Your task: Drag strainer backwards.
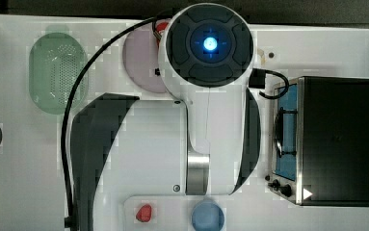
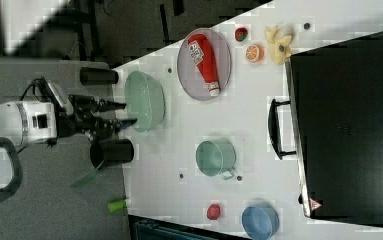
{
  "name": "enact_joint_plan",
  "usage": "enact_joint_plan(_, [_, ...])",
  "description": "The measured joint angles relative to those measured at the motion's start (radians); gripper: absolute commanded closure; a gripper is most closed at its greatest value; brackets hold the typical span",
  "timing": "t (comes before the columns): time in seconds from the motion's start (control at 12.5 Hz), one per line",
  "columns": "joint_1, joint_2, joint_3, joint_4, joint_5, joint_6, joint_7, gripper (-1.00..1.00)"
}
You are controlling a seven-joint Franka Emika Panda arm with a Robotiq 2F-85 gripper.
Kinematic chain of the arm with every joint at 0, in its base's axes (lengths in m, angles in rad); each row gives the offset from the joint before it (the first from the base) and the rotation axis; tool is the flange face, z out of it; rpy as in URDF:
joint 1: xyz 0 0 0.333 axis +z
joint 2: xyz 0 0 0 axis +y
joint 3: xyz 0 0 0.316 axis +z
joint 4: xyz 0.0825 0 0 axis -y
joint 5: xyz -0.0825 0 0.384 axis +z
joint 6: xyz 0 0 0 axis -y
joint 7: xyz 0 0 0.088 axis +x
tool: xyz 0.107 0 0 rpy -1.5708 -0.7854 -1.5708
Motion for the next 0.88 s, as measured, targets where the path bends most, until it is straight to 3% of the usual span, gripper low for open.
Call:
enact_joint_plan(0.24, [-0.003,-0.203,-0.025,-0.116,-0.008,-0.256,0.008,-0.99])
enact_joint_plan(0.56, [0.001,-0.325,-0.032,-0.021,-0.011,-0.205,0.040,-1.00])
enact_joint_plan(0.88, [-0.012,-0.207,0.103,0.017,-0.019,-0.129,0.188,-1.00])
